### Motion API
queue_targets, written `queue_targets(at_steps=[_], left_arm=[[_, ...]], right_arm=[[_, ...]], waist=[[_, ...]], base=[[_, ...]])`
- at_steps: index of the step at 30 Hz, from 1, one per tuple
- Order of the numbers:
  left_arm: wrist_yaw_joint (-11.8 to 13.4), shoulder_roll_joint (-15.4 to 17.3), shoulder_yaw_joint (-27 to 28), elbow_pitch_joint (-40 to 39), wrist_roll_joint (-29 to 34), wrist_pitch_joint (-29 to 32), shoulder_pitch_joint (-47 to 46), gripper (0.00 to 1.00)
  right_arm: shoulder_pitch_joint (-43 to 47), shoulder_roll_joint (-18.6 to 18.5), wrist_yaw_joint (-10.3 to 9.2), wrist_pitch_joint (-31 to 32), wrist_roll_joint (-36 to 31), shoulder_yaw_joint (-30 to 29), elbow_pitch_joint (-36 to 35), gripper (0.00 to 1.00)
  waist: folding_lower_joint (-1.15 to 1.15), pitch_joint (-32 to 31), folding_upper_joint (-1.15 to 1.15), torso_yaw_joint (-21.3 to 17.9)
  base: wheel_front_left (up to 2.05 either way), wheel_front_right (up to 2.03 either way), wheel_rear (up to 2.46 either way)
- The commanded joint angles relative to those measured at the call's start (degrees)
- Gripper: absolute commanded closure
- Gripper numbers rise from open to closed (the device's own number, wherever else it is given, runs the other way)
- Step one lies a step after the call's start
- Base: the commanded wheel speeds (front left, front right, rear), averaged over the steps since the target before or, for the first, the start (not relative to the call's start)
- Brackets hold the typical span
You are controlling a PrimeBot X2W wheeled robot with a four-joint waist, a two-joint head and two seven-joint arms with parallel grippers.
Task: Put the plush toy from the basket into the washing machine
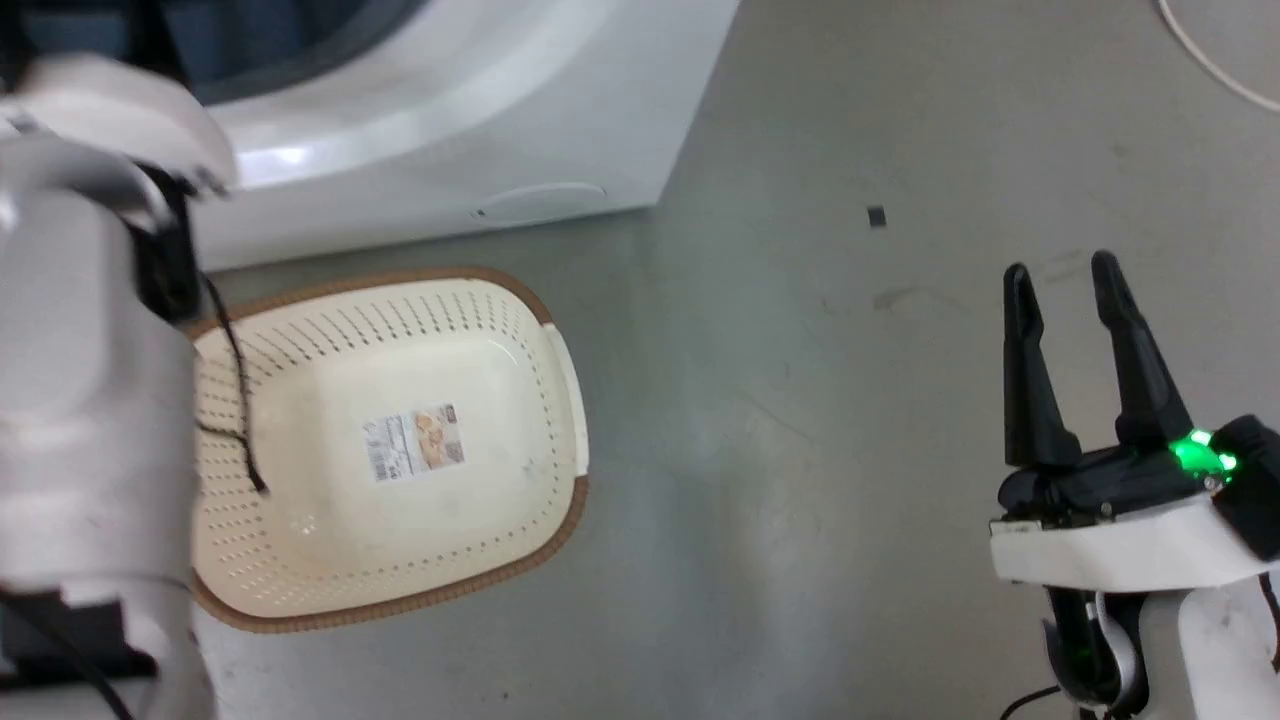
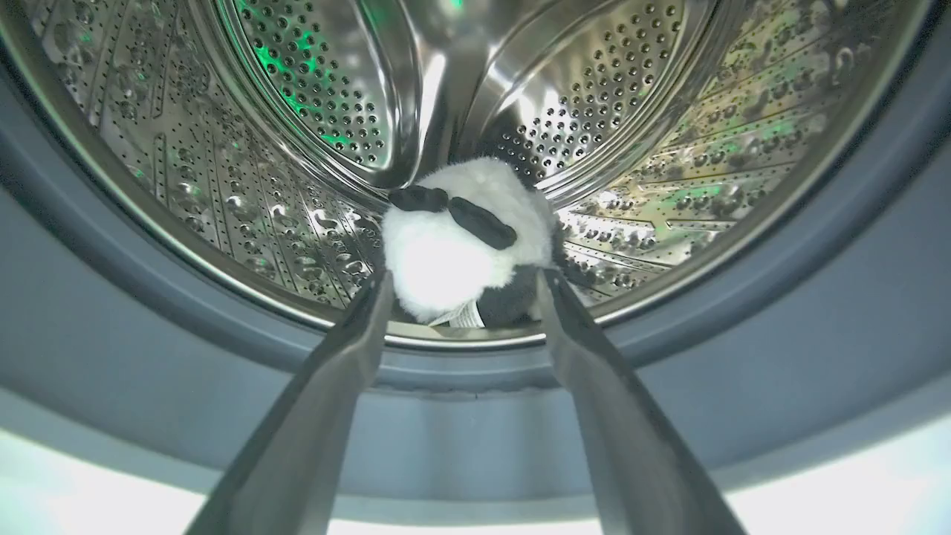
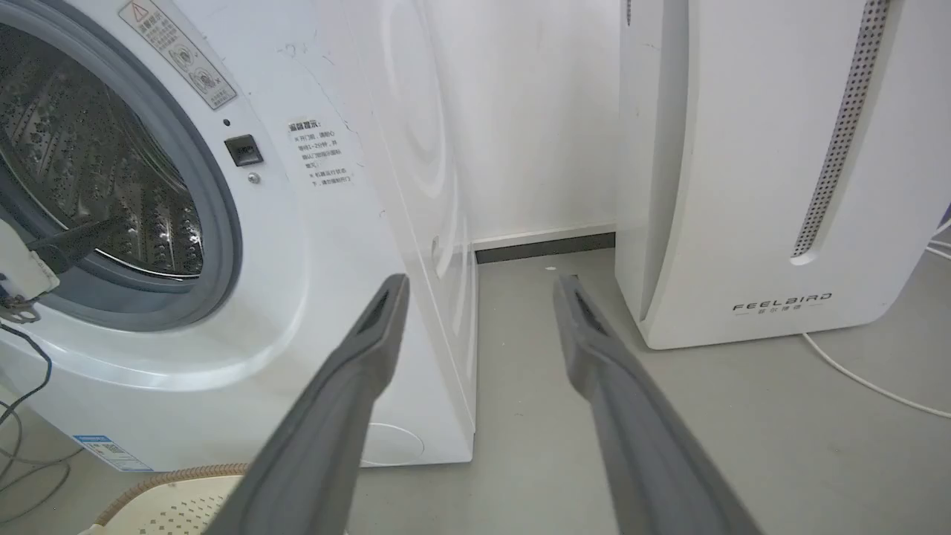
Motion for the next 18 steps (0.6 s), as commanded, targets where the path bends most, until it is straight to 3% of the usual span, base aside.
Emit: queue_targets(at_steps=[1, 10, 18], left_arm=[[0.26, -1.25, -0.18, -1.29, 0.6, -0.27, 3.16, 0.0], [1.97, -6.13, -0.68, -14.25, 3.87, -0.27, 18.33, 0.0], [2.24, -8.18, -0.73, -26.63, 6.39, -0.27, 32.23, 0.0]], right_arm=[[1.14, 0.0, -0.04, -0.25, -0.37, -0.09, 0.33, 0.0], [4.91, 0.0, -0.04, -0.25, -2.33, -0.06, 1.5, 0.0], [8.19, 0.0, -0.04, -0.25, -3.84, -0.91, 2.25, 0.0]], waist=[[0.0, -3.8, 0.0, 2.3], [0.0, -11.78, 0.0, 6.15], [0.0, -18.27, 0.0, 8.57]], base=[[0.0, 0.0, 0.0], [0.0, 0.0, 0.0], [0.0, 0.0, 0.0]])
